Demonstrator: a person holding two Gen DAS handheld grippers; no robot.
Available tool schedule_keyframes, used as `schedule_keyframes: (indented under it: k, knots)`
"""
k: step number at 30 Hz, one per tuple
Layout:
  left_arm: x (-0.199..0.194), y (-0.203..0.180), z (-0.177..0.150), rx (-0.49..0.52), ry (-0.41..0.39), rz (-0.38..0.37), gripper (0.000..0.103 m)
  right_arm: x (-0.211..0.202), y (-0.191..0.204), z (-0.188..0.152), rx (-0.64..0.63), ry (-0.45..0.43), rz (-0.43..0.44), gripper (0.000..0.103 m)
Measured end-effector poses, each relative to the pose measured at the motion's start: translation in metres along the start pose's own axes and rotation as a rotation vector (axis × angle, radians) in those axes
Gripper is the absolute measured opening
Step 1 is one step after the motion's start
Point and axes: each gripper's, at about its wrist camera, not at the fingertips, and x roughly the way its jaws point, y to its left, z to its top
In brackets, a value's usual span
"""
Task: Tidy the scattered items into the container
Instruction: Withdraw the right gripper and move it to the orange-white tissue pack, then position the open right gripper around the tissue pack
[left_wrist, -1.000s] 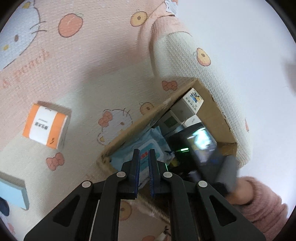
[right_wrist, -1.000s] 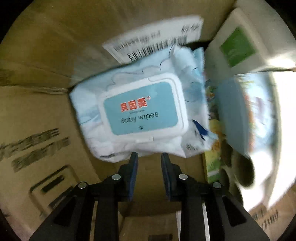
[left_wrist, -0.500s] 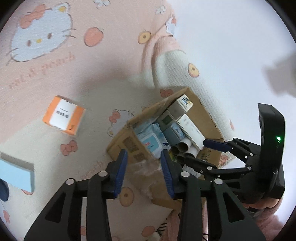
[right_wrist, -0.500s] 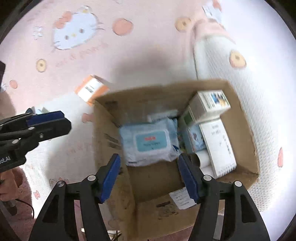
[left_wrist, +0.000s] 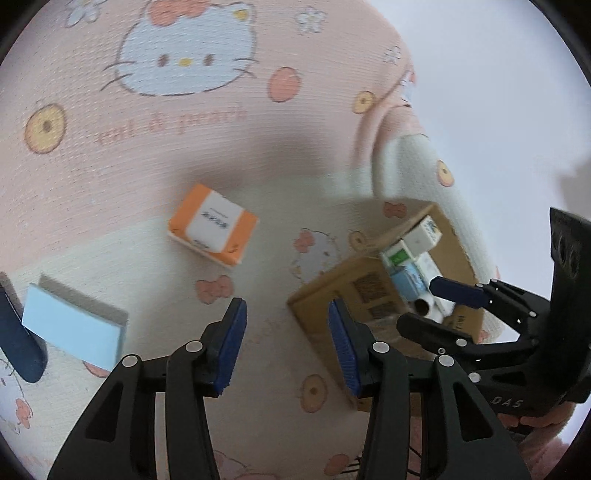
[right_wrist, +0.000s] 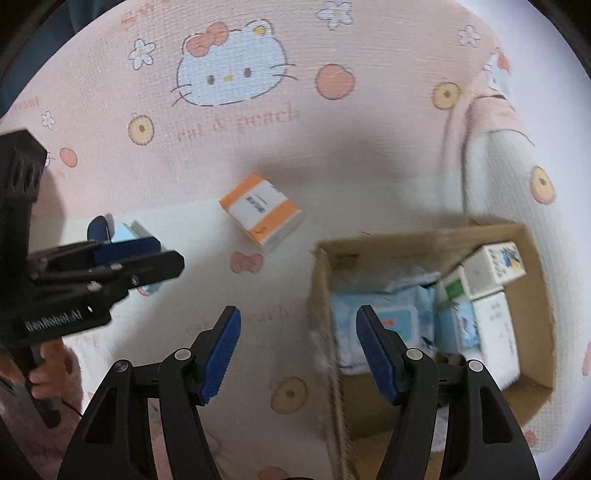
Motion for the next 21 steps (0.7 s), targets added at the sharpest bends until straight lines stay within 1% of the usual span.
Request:
schedule_keyframes:
  k: [4,7,10,12,14,15,17,18,20,21]
  knots:
    - [0.018,0.034,0.005,-0.044,-0.021,-0.004,0.055,0.016,0.018,0.02,-0.006,-0.009,0.027,0.063]
    - [0.037,0.066,0.01,-0.113,-0.015,-0.027,0.054,0.033,0.025,0.034,0.031,-0.013,0.014,0.063]
    - [0.053,0.096,0.018,-0.186,-0.03,-0.045,0.054,0.05,0.027,0.043,0.095,-0.051,0.003,0.063]
    - [0.059,0.107,0.025,-0.201,-0.038,-0.059,0.054,0.062,0.027,0.049,0.121,-0.083,0.019,0.063]
    - [0.069,0.115,0.033,-0.206,-0.027,-0.082,0.054,0.077,0.027,0.053,0.133,-0.076,0.007,0.062]
    - [0.073,0.118,0.037,-0.212,-0.025,-0.083,0.054,0.087,0.028,0.056,0.134,-0.057,-0.005,0.06]
    - [0.083,0.124,0.046,-0.216,-0.032,-0.086,0.054,0.097,0.039,0.061,0.071,-0.066,-0.085,0.06]
    - [0.088,0.127,0.049,-0.222,-0.032,-0.084,0.054,0.104,0.047,0.063,0.026,-0.054,-0.107,0.059]
    - [0.097,0.132,0.056,-0.238,-0.026,-0.074,0.054,0.117,0.055,0.064,-0.012,-0.006,-0.137,0.059]
    - [0.101,0.134,0.059,-0.243,-0.025,-0.078,0.054,0.125,0.061,0.064,-0.053,0.01,-0.175,0.059]
